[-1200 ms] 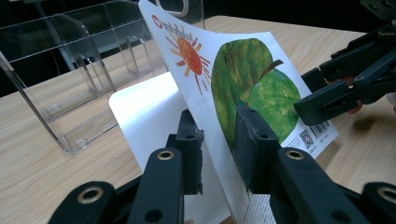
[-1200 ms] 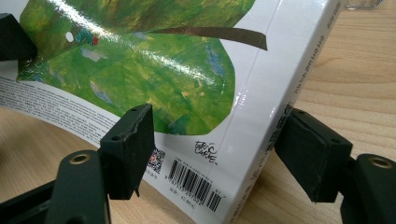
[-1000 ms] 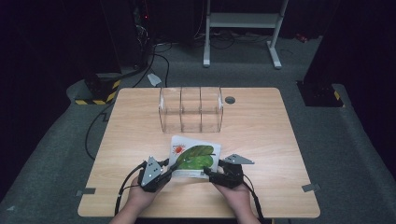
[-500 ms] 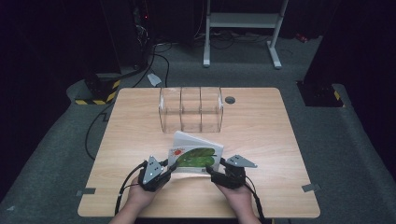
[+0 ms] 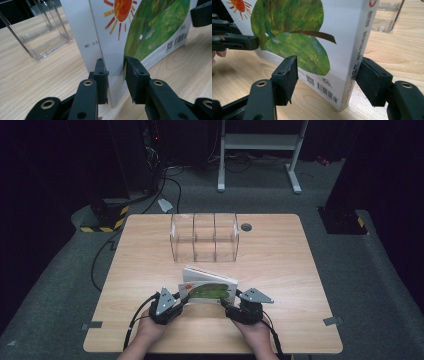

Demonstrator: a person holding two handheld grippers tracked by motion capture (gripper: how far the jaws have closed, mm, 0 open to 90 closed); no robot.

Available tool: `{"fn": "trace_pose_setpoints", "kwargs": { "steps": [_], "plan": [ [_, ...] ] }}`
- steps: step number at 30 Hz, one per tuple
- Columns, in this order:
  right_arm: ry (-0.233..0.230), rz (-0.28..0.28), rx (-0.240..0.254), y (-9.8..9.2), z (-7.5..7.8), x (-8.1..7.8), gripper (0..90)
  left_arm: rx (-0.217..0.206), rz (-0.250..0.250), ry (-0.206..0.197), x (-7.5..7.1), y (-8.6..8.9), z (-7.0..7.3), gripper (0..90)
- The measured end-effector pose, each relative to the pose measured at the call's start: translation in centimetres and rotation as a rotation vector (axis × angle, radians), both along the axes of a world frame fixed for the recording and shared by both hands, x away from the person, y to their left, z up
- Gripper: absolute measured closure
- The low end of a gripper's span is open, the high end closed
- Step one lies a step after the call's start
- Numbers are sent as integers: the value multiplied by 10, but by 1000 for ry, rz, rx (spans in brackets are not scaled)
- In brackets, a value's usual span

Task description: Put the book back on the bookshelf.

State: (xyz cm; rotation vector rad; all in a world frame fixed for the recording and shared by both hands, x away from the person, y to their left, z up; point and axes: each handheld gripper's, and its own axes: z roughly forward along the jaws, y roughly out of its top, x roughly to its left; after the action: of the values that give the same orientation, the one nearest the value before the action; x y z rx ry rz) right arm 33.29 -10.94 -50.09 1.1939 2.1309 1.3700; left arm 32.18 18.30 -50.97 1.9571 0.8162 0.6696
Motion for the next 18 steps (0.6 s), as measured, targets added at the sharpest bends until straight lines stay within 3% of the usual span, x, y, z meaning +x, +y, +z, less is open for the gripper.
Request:
{"fn": "trace_pose_setpoints", "kwargs": {
  "steps": [4,12,18],
  "plan": [
    [-12,12,0,-1,-1,-2,375,25,-2,8,1,0,-5,700],
    [-33,23,-12,-3,-2,-5,384,26,-4,4,0,0,-5,677],
    [-51,28,-27,-6,-1,-6,374,12,16,18,0,3,-4,608]
  ]
}}
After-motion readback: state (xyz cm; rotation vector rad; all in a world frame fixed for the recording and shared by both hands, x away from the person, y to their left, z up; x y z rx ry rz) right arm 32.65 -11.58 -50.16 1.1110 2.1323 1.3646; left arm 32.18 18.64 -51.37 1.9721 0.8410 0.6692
